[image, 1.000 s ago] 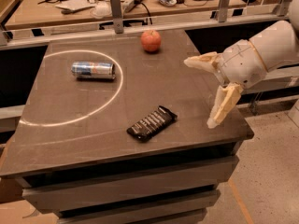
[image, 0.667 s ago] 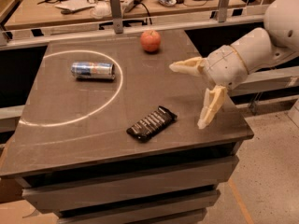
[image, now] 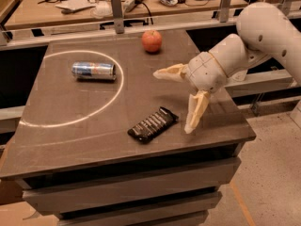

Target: Move rxbar chocolate near redbull can

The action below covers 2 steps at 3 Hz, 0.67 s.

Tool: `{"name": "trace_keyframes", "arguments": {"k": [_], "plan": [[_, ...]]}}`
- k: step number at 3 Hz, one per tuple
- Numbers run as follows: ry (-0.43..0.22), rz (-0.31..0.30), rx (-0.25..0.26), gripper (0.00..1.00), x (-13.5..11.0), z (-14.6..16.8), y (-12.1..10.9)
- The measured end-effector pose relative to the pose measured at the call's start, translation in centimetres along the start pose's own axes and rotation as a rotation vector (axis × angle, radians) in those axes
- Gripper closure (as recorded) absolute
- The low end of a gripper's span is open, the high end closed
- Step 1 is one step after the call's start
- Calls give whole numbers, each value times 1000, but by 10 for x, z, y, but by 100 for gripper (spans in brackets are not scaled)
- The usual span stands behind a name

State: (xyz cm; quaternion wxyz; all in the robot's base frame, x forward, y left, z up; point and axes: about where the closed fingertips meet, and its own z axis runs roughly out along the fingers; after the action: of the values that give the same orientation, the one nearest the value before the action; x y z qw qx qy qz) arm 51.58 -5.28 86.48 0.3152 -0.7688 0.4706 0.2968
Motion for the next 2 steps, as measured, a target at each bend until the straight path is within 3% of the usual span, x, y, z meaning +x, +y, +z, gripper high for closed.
{"name": "trace_keyframes", "arguments": {"k": [1,2], "plan": [[-17,-10,-46,0,1,17,0],[-75,5,-127,23,-2,33,7]]}}
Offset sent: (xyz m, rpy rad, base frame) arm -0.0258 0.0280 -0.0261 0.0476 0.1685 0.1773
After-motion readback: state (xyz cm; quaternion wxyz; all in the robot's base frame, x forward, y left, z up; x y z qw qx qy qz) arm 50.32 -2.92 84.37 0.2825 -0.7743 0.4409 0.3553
